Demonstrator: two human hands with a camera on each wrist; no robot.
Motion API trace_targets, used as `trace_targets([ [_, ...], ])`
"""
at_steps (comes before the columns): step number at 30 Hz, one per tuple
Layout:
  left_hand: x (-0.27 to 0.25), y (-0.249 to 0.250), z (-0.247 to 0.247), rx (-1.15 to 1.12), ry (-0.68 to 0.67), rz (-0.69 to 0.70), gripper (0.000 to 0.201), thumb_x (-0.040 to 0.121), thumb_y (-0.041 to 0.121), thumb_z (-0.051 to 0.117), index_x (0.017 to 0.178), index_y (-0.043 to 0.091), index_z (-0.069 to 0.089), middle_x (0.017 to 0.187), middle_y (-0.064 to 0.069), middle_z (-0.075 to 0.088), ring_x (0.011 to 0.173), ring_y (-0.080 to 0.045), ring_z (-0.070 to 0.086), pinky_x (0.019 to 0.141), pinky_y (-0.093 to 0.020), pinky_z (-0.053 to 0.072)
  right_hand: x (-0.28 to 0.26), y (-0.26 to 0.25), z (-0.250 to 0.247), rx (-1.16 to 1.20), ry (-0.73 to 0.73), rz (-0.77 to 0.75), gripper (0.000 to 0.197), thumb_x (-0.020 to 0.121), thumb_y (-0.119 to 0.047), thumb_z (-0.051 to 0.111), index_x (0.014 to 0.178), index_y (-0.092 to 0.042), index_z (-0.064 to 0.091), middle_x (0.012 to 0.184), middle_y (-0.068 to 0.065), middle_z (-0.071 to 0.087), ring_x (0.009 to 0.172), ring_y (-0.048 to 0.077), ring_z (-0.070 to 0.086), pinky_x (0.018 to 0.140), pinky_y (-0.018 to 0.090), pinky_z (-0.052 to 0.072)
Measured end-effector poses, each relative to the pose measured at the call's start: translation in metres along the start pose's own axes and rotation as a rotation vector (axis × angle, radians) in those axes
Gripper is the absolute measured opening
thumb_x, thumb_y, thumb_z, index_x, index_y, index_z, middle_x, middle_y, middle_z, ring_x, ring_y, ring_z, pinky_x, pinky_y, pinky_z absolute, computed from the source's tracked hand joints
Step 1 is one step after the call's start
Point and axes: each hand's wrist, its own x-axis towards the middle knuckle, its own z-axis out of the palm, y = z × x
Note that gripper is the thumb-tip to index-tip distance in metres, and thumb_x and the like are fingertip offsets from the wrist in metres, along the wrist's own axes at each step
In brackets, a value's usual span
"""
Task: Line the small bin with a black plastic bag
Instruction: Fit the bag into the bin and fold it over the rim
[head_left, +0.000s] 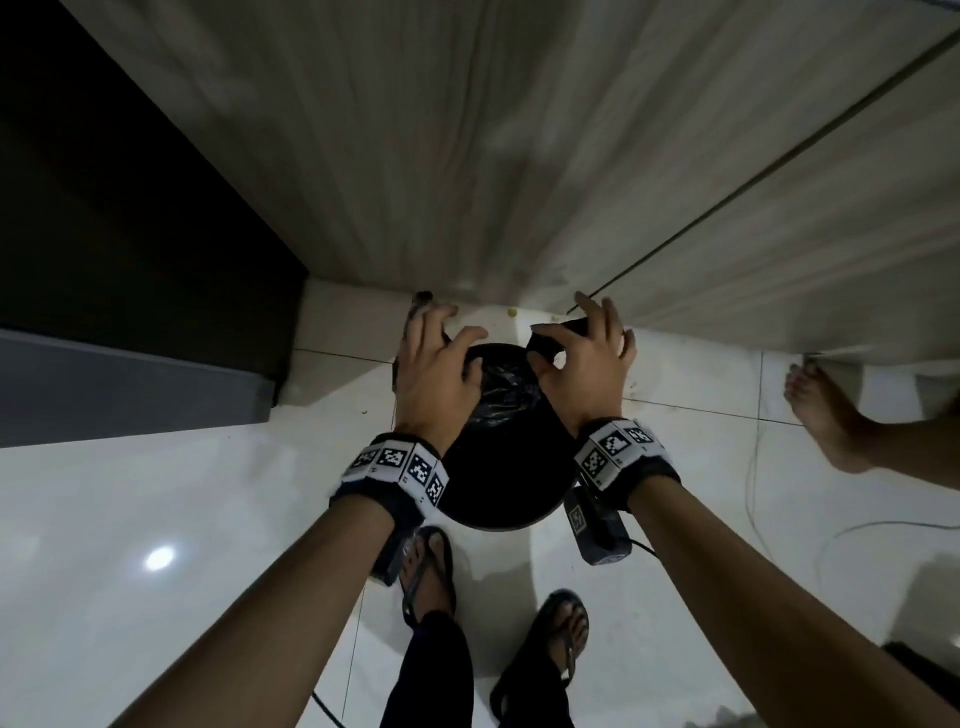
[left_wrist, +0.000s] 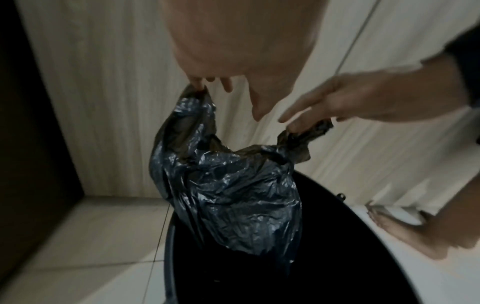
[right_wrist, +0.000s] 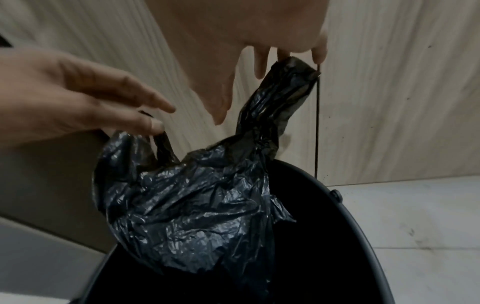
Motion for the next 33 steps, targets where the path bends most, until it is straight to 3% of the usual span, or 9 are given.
trace_targets([
  [4,0.004,-0.017,0.018,0.169,-0.241,0.143,0.041,0.083,0.02,0.061,0.124,0.022,0.061,0.137,-0.005,0.051,0.137,-0.027,0.034,0.117,-0.045,0.022,0.007,0.004,0.021,-0.166,-0.28,-0.074,0.05,0.079,-0.048,0.067,0.127,-0.041,0.056,0.156,0.001,0.031,0.149,0.03,0.009,0.111,0.066,-0.008],
  [7,0.003,-0.038,0.022,0.34,-0.42,0.154,0.058,0.082,0.035,0.064,0.138,0.027,0.048,0.141,-0.004,0.049,0.138,-0.025,0.035,0.117,-0.05,-0.008,0.004,0.011,0.03,-0.275,-0.328,-0.105,0.035,0.085,-0.042,0.06,0.12,-0.039,0.061,0.129,0.003,0.058,0.129,0.031,0.043,0.113,0.065,0.006],
  [10,0.002,-0.046,0.015,0.414,-0.428,0.179,0.044,0.082,0.029,0.065,0.126,0.028,0.059,0.124,-0.004,0.058,0.121,-0.025,0.05,0.112,-0.055,-0.017,0.003,0.019,0.029,-0.199,-0.234,-0.057,0.019,0.088,-0.031,0.056,0.101,-0.03,0.069,0.103,0.004,0.066,0.106,0.031,0.057,0.108,0.055,0.019],
  [14,0.007,-0.038,0.001,0.386,-0.296,0.104,0.015,0.091,0.023,0.053,0.091,0.018,0.067,0.081,-0.003,0.069,0.084,-0.025,0.062,0.117,-0.052,0.0,0.005,0.028,0.015,-0.194,-0.177,0.037,0.02,0.088,-0.034,0.055,0.098,-0.022,0.069,0.106,0.008,0.064,0.108,0.031,0.054,0.105,0.053,0.024],
  [17,0.007,-0.023,-0.013,0.297,-0.203,0.049,0.014,0.091,0.022,0.053,0.09,0.013,0.064,0.068,-0.007,0.069,0.071,-0.027,0.063,0.115,-0.04,0.018,0.005,0.026,0.0,-0.196,-0.223,0.044,0.025,0.084,-0.036,0.058,0.099,-0.018,0.066,0.118,0.01,0.06,0.12,0.031,0.049,0.112,0.062,0.013],
  [20,0.007,-0.004,-0.024,0.182,-0.238,0.058,0.018,0.089,0.013,0.052,0.101,0.016,0.066,0.083,-0.009,0.073,0.081,-0.031,0.065,0.085,-0.03,0.036,0.007,0.014,-0.017,0.014,-0.353,-0.035,0.031,0.081,-0.04,0.052,0.106,-0.023,0.058,0.132,0.008,0.058,0.134,0.025,0.043,0.116,0.057,-0.007],
  [25,0.003,0.007,-0.033,0.015,-0.3,0.029,0.03,0.084,0.002,0.05,0.095,0.018,0.073,0.105,0.005,0.064,0.089,-0.019,0.064,0.077,-0.03,0.049,0.006,-0.013,-0.033,0.258,-0.508,0.099,0.044,0.095,-0.056,0.037,0.085,-0.022,0.064,0.086,0.003,0.069,0.092,0.03,0.064,0.094,0.044,0.045],
  [30,-0.021,0.001,-0.034,0.099,-0.403,-0.079,0.025,0.086,0.024,0.047,0.088,0.02,0.071,0.094,0.001,0.072,0.088,-0.025,0.067,0.08,-0.031,0.049,-0.015,-0.005,-0.01,0.013,-0.568,0.068,0.02,0.091,-0.041,0.055,0.093,-0.022,0.061,0.087,0.002,0.062,0.096,0.03,0.062,0.087,0.042,0.046],
  [33,-0.031,-0.01,-0.028,0.128,-0.42,-0.17,0.041,0.099,0.035,0.035,0.09,0.011,0.067,0.094,-0.014,0.071,0.091,-0.033,0.065,0.078,-0.035,0.046,-0.031,0.001,0.007,-0.031,-0.6,0.019,0.035,0.085,-0.041,0.063,0.118,-0.032,0.055,0.115,0.002,0.065,0.114,0.031,0.057,0.096,0.047,0.044],
])
